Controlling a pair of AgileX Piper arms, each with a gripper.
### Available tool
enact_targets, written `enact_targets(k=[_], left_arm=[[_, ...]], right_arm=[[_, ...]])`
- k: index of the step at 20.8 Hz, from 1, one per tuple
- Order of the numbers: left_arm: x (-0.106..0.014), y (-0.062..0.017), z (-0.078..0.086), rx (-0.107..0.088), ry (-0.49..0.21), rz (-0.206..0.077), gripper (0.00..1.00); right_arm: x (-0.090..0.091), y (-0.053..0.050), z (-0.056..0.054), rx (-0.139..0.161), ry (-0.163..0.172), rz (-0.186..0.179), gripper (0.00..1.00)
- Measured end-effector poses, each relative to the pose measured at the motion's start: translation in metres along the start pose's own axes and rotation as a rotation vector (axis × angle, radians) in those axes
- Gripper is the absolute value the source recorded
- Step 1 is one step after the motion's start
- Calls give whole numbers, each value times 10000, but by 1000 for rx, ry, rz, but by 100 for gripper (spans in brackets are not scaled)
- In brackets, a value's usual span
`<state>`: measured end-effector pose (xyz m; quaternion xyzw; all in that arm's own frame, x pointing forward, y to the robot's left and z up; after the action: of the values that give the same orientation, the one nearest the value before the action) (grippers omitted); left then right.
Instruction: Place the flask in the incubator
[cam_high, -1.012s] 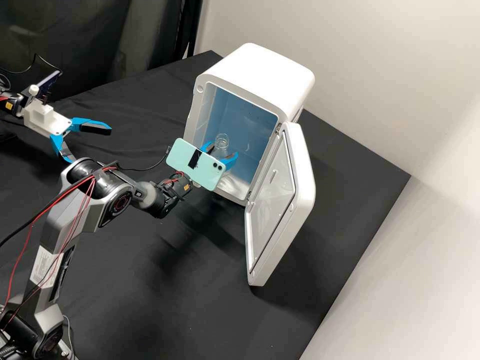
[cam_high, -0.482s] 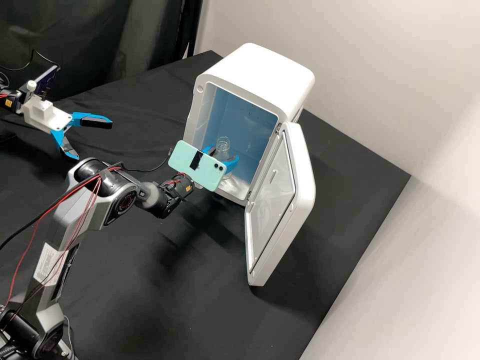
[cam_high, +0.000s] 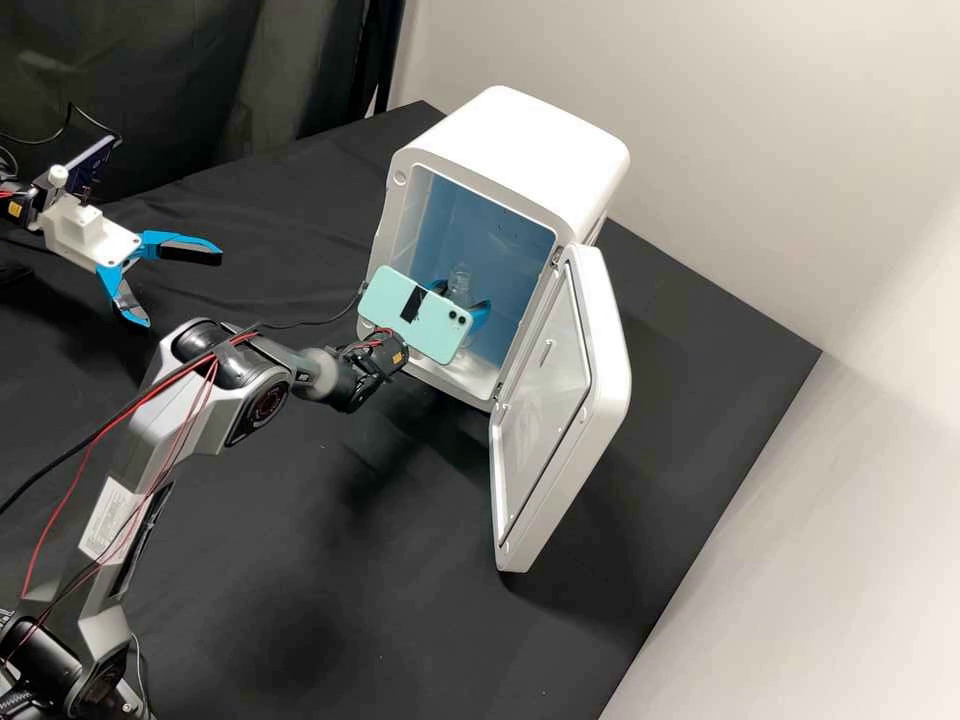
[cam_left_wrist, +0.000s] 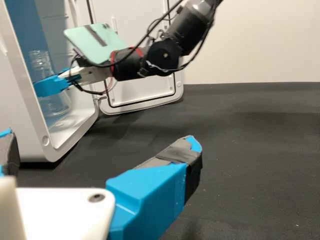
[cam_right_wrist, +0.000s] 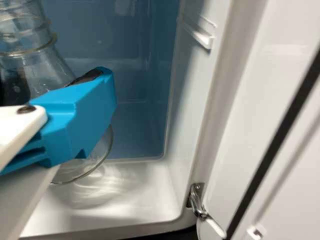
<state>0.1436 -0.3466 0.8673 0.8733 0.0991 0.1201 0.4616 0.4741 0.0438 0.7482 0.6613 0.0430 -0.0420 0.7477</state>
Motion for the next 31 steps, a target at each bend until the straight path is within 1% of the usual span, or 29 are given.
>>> enact_targets(k=[3, 4, 6, 8, 9, 10, 12, 14, 15, 16, 20, 22, 24, 25, 27, 28, 29, 31], left_arm=[[16, -7, 2, -7, -2, -3, 100], [20, -4, -4, -8, 2, -1, 100], [26, -5, -20, -16, 14, 1, 100], [34, 2, -30, -16, 17, 4, 100], [36, 4, -31, -16, 17, 5, 100], [37, 1, -32, -17, 18, 3, 100], [40, -9, -36, -21, 18, -2, 100], [42, -14, -38, -23, 18, -4, 100], [42, -14, -38, -23, 18, -4, 100], [42, -14, -38, -23, 18, -4, 100], [43, -16, -39, -25, 19, -5, 100], [48, -31, -50, -33, 25, -11, 100], [58, -35, -56, -40, 30, -12, 100], [64, -29, -55, -38, 28, -9, 100], [64, -30, -54, -38, 27, -10, 100], [64, -30, -54, -38, 27, -10, 100], [64, -30, -54, -38, 27, -10, 100], [64, -30, -54, -38, 27, -10, 100]], right_arm=[[88, 66, -47, 9, -4, -2, 0], [113, 102, -77, 11, -1, 3, 0], [172, 159, -125, 15, 14, 23, 0], [234, 164, -125, 28, 14, 35, 0], [260, 160, -117, 37, 6, 33, 0], [283, 137, -100, 38, -4, 22, 0], [307, 111, -84, 35, -21, -2, 0], [331, 123, -98, 36, -23, -9, 0], [342, 131, -105, 34, -21, -7, 0], [363, 153, -119, 27, -18, 4, 0], [444, 167, -119, 29, -25, 19, 0], [492, 147, -96, 9, -42, 11, 0], [542, 152, -88, -4, -57, 14, 0], [567, 144, -76, -3, -70, 10, 0], [605, 170, -79, 11, -89, 13, 0], [624, 194, -91, 10, -92, 21, 0], [644, 207, -93, 6, -97, 27, 0], [678, 224, -103, -18, -97, 35, 0]])
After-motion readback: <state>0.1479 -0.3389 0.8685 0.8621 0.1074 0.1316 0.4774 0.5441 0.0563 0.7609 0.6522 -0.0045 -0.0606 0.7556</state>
